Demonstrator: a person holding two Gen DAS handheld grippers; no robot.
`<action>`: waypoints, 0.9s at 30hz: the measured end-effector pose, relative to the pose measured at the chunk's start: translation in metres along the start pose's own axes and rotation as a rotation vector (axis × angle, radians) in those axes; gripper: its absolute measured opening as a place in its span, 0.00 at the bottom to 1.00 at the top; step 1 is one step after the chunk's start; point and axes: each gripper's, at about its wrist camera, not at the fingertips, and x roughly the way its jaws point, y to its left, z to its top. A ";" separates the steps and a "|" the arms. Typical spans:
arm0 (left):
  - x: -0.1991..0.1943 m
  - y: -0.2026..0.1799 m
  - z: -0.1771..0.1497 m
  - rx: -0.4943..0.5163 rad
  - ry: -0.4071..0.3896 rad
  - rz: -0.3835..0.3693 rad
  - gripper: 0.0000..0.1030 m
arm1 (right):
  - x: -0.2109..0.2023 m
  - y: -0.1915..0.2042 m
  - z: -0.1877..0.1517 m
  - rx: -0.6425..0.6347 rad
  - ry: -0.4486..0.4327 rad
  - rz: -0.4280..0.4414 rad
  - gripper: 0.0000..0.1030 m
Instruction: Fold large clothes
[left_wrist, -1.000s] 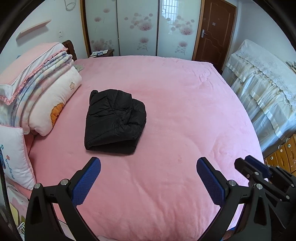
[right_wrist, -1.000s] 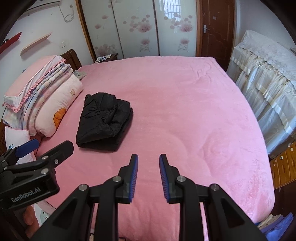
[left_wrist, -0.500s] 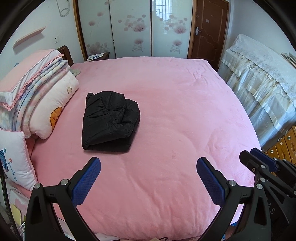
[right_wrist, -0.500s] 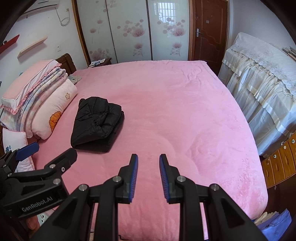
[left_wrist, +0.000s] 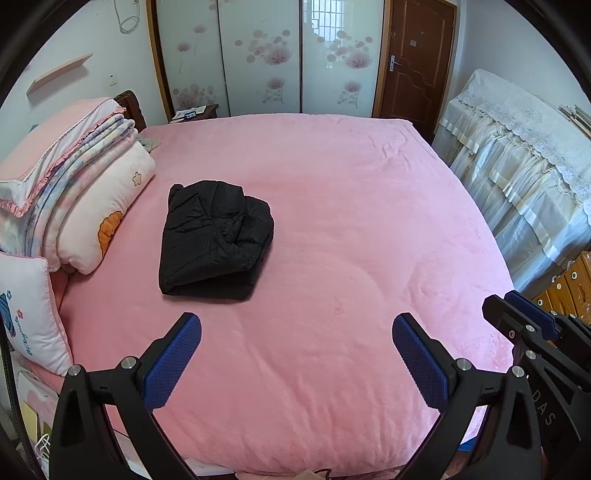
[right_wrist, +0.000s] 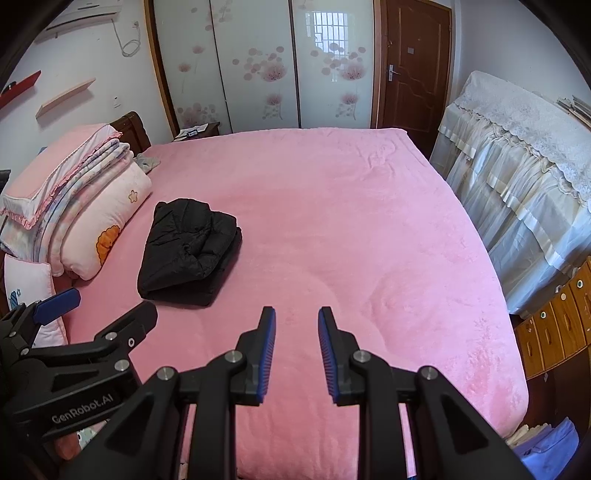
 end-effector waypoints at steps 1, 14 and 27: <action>0.000 0.000 0.000 0.002 -0.001 0.000 1.00 | -0.001 -0.001 0.000 0.001 -0.001 0.000 0.23; 0.001 -0.010 -0.005 0.010 0.008 -0.001 1.00 | -0.003 -0.003 -0.002 0.007 0.003 0.003 0.23; 0.002 -0.012 -0.008 0.018 0.017 0.000 1.00 | -0.004 -0.006 -0.004 0.012 0.009 0.009 0.23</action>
